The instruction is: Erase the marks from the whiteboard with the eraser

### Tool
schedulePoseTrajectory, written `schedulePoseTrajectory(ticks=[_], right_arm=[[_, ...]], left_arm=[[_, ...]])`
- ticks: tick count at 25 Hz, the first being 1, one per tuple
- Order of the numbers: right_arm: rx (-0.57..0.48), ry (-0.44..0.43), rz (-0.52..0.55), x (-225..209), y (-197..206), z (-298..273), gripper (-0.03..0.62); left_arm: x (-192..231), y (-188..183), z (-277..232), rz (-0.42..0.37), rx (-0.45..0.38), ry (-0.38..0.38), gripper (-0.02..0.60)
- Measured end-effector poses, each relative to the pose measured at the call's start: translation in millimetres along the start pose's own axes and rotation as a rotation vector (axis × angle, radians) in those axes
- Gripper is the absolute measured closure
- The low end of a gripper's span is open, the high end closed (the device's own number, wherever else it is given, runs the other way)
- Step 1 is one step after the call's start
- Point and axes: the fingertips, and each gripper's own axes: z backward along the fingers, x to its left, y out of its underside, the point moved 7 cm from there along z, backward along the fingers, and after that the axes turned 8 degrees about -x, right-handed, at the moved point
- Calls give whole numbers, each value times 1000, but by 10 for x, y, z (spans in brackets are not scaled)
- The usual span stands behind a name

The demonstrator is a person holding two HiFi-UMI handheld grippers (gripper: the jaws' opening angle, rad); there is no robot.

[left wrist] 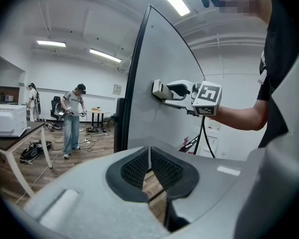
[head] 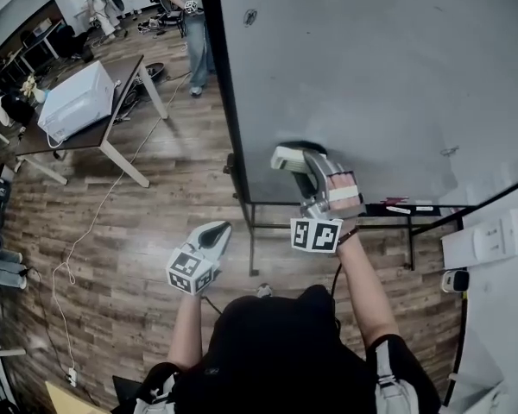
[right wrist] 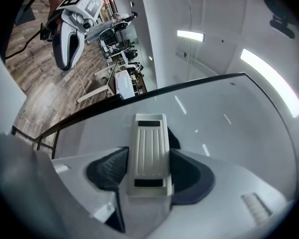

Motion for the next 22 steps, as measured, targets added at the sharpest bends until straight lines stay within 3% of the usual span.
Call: schedulePoseTrajectory(ticks=[4, 8, 13, 20, 22], right_arm=[[-13, 3, -81, -51, 171, 224, 338], [-151, -44, -412, -148, 162, 628, 337], [-157, -158, -763, 83, 418, 1186, 336], [-125, -299, -1102, 627, 729, 2130, 335], [-110, -323, -1154, 755, 744, 2343, 335]], left_arm=[[-191, -105, -68, -24, -19, -4, 557], [-419, -193, -55, -20, -43, -5, 557], [-846, -326, -24, -29, -35, 15, 557], [-1476, -249, 166, -29, -57, 27, 557], [-1627, -202, 235, -46, -58, 29, 557]])
